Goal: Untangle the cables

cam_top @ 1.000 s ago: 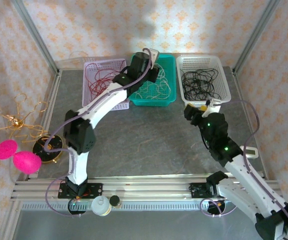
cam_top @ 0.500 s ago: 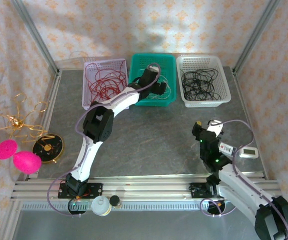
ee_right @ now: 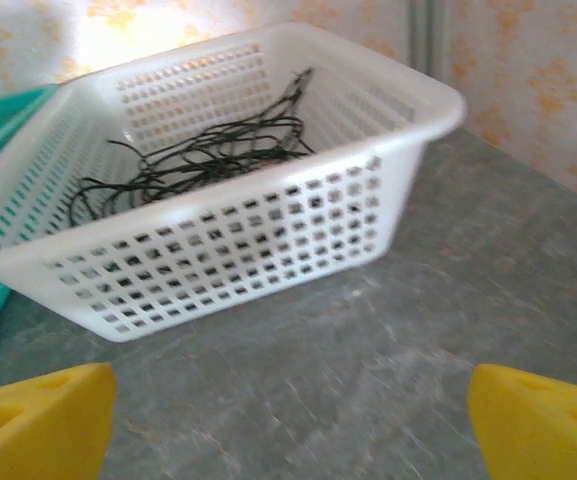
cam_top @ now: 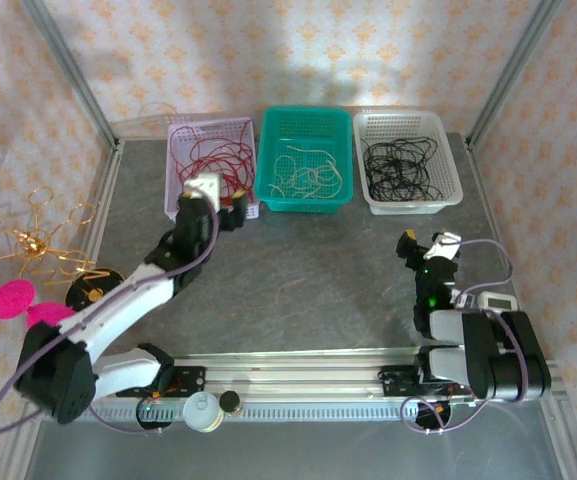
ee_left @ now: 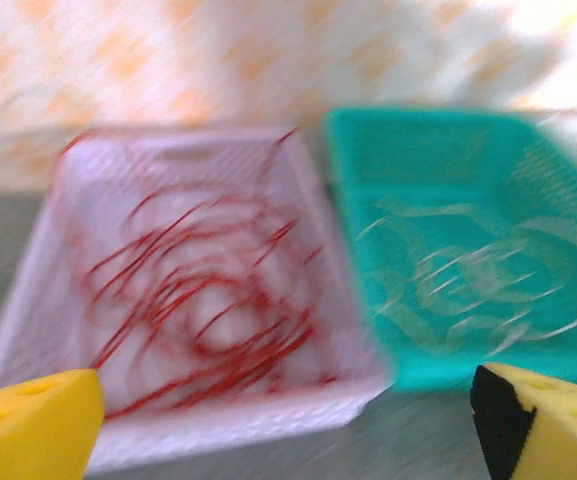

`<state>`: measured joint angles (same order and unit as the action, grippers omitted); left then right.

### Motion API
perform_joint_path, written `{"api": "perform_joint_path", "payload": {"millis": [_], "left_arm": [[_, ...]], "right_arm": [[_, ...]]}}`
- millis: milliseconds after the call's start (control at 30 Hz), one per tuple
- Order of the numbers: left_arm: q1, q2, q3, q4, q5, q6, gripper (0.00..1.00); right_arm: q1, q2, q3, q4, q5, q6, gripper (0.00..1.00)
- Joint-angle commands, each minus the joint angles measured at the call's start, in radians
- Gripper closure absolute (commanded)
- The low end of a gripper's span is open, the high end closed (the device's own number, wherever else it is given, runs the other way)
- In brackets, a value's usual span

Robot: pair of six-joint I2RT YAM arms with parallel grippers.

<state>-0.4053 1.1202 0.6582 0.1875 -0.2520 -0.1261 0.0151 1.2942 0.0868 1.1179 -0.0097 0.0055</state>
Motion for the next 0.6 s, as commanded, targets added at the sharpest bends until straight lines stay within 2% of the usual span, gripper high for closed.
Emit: {"api": "perform_joint_path", "payload": {"millis": [0,33,67,133,233,300,400,567], "left_arm": [[0.092,-0.087,-0.196,0.109,-0.025,0.026,0.08],[0.106,-0.124,-0.265,0.185,-0.036,0.058,0.08],[0.131,-0.154,-0.331,0.256,-0.046,0.064,0.08],[0.215,-0.179,-0.413,0.386,0.028,0.071,0.07],[0.3,-0.128,-0.572,0.742,0.09,0.126,0.06],[0.348,-0.02,-0.637,0.983,0.144,0.124,0.04],[0.359,0.098,-0.564,0.995,0.205,0.131,0.04],[0.387,0.324,-0.53,1.221,0.227,0.14,0.06]], "right_arm": [[-0.007,0.148,-0.026,0.363,-0.075,-0.043,0.1],[-0.007,0.245,-0.039,0.518,-0.063,-0.036,0.0],[-0.007,0.283,-0.036,0.553,-0.053,-0.033,0.0],[-0.001,0.174,0.032,0.248,-0.01,-0.028,0.0],[0.032,0.24,0.049,0.327,0.108,-0.03,0.0],[0.039,0.207,0.072,0.22,0.123,-0.023,0.0],[0.05,0.225,0.086,0.226,0.148,-0.031,0.0],[0.049,0.229,0.121,0.167,0.145,-0.029,0.01]]}}
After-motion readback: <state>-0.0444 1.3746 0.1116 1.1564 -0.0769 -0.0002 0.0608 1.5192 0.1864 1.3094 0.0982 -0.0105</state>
